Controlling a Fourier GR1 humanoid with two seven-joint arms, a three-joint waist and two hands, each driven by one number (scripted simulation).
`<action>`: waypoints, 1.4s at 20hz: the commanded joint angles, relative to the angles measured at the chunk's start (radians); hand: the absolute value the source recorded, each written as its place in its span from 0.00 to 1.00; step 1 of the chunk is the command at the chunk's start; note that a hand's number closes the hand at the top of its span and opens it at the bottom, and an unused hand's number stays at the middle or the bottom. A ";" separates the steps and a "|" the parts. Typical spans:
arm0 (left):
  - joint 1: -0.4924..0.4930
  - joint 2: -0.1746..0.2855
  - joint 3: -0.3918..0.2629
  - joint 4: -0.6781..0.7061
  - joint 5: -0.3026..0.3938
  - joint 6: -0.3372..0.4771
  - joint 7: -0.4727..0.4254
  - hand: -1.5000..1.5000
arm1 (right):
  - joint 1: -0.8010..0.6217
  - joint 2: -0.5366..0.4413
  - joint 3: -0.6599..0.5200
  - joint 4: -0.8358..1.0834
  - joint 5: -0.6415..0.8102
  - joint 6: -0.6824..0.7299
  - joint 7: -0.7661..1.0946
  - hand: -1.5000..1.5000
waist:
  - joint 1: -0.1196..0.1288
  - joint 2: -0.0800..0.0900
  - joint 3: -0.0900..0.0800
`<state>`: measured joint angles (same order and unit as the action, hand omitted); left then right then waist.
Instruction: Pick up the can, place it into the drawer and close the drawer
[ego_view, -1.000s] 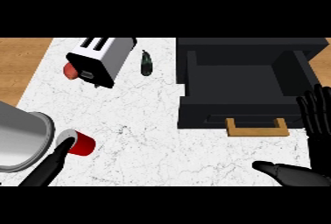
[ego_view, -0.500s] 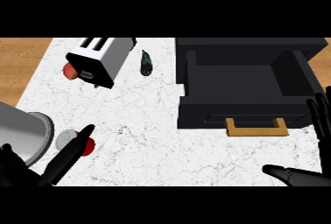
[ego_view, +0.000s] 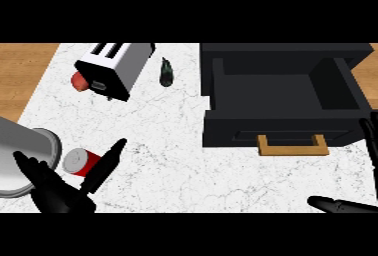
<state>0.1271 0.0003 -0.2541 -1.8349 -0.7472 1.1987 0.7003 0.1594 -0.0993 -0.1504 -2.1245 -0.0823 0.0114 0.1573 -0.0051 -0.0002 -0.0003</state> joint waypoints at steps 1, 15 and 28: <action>0.025 0.000 -0.063 0.125 0.102 0.173 -0.085 0.00 | 0.041 0.019 -0.001 -0.024 0.001 0.008 -0.021 0.00 | 0.000 0.000 -0.001; -0.014 0.103 -0.039 0.262 0.563 0.297 -0.397 0.00 | 0.020 -0.015 -0.069 -0.091 -0.062 0.023 0.081 0.00 | 0.005 -0.002 -0.004; -0.038 0.000 0.192 0.364 0.899 0.075 -0.784 0.00 | 0.014 -0.022 -0.093 -0.091 -0.064 0.036 0.096 0.00 | 0.012 -0.001 -0.006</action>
<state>0.1099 0.0120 -0.1467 -1.5287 0.0494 1.3540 0.0228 0.1900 -0.1207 -0.2439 -2.2247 -0.1495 0.0530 0.2395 0.0052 -0.0026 -0.0050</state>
